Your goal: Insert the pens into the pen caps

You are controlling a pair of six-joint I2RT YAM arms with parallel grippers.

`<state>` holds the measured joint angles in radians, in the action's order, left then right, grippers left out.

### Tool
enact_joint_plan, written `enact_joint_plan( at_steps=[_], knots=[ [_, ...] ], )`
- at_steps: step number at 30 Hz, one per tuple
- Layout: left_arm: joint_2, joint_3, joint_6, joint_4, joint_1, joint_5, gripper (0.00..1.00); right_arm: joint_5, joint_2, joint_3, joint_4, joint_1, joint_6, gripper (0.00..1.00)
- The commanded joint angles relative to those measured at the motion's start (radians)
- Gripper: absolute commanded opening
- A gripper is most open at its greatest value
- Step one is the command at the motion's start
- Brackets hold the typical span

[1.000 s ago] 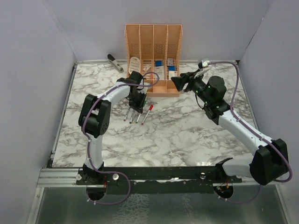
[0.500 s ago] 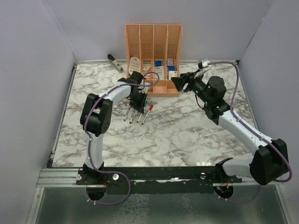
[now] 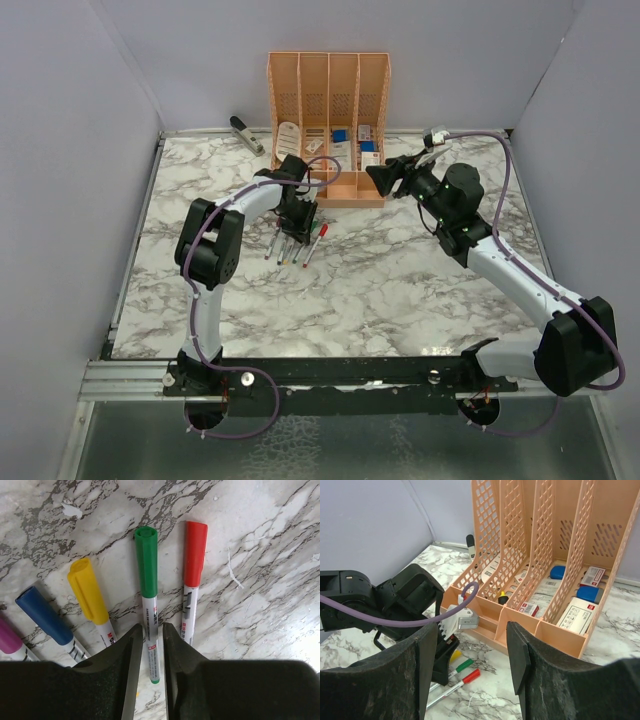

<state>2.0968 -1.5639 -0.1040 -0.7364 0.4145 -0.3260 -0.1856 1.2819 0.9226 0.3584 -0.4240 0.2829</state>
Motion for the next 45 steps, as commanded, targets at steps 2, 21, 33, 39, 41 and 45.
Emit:
enact_joint_plan(
  at_steps=[2,21,33,39,41,45],
  knots=[
    [0.011,-0.036,-0.011,0.02,0.004,-0.015,0.28,0.027,0.01,-0.016,0.007,-0.002,-0.009,0.57],
    [-0.185,-0.089,-0.035,0.02,-0.009,0.089,0.33,0.213,0.029,-0.033,-0.023,0.017,0.024,0.6],
    [-0.393,0.133,-0.025,0.142,-0.276,0.145,0.57,0.147,-0.001,-0.174,-0.082,0.386,0.19,0.6],
    [-0.516,0.271,-0.033,0.271,-0.451,0.162,0.99,0.248,-0.025,-0.213,-0.108,0.44,0.174,0.6],
    [-0.553,0.327,-0.043,0.329,-0.517,0.156,0.99,0.227,-0.037,-0.24,-0.089,0.488,0.187,0.6],
    [-0.591,0.418,-0.048,0.407,-0.625,0.136,0.99,0.252,-0.049,-0.282,-0.071,0.555,0.19,0.6]
  ],
)
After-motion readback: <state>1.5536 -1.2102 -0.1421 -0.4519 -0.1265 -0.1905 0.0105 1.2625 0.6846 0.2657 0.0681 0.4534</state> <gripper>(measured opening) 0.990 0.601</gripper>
